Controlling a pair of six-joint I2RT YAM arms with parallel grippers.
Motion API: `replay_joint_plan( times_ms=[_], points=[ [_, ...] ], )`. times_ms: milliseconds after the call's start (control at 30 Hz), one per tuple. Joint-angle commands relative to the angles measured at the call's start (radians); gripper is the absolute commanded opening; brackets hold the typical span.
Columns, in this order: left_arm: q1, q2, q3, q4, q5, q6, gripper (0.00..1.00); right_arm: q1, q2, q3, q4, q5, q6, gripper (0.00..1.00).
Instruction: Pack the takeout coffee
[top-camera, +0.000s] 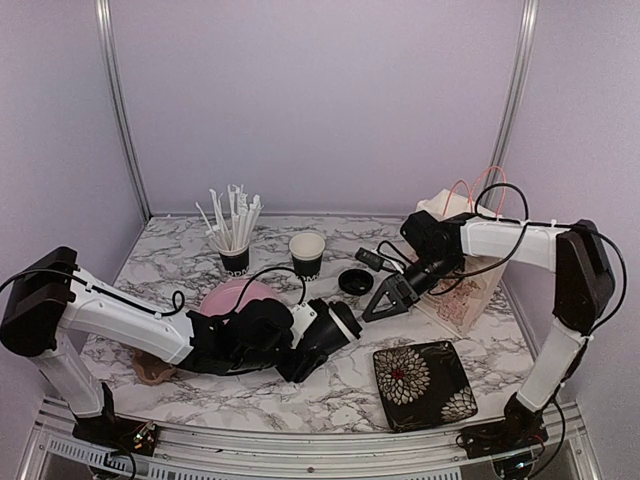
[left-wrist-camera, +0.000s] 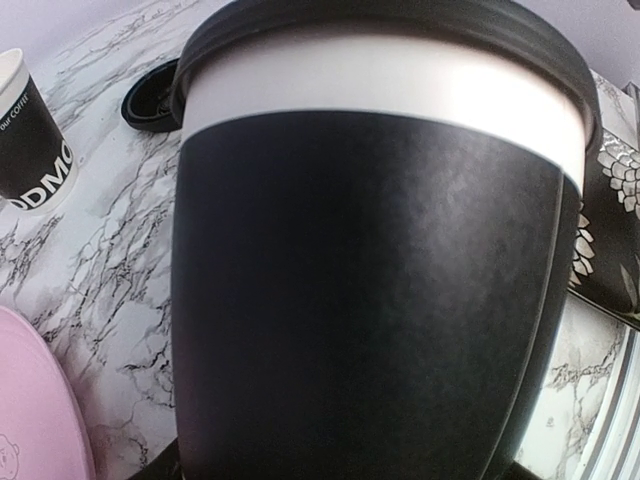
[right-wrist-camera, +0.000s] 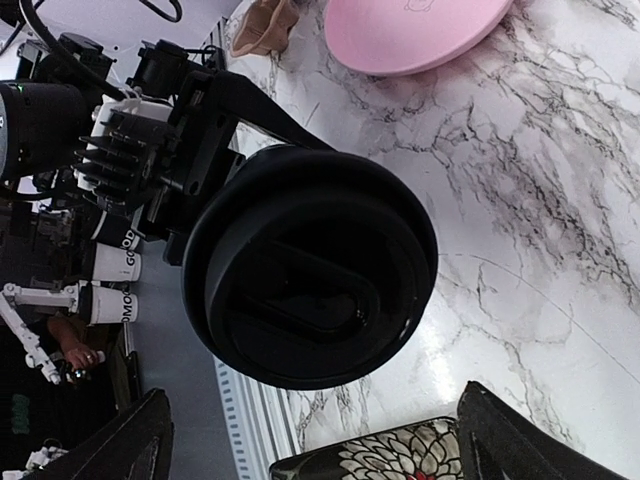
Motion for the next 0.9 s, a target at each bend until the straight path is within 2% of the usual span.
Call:
replay_joint_plan(
  times_ms=[0,200,500,867],
  points=[
    [0.005,-0.034,-0.013,0.061,-0.040,0.012,0.66,0.000,0.026,0.050,-0.014,-0.089,0.034,0.97],
    [-0.001,-0.036,-0.010,0.063,-0.038,0.024,0.66,0.035,0.060,0.078,-0.010,-0.090,0.057,0.97],
    [-0.008,-0.037,-0.009,0.061,-0.044,0.036,0.66,0.046,0.101,0.117,-0.008,-0.095,0.079,0.90],
    [-0.015,-0.025,0.004,0.061,-0.059,0.048,0.68,0.094,0.109,0.139,-0.006,-0.056,0.074,0.76]
  ],
)
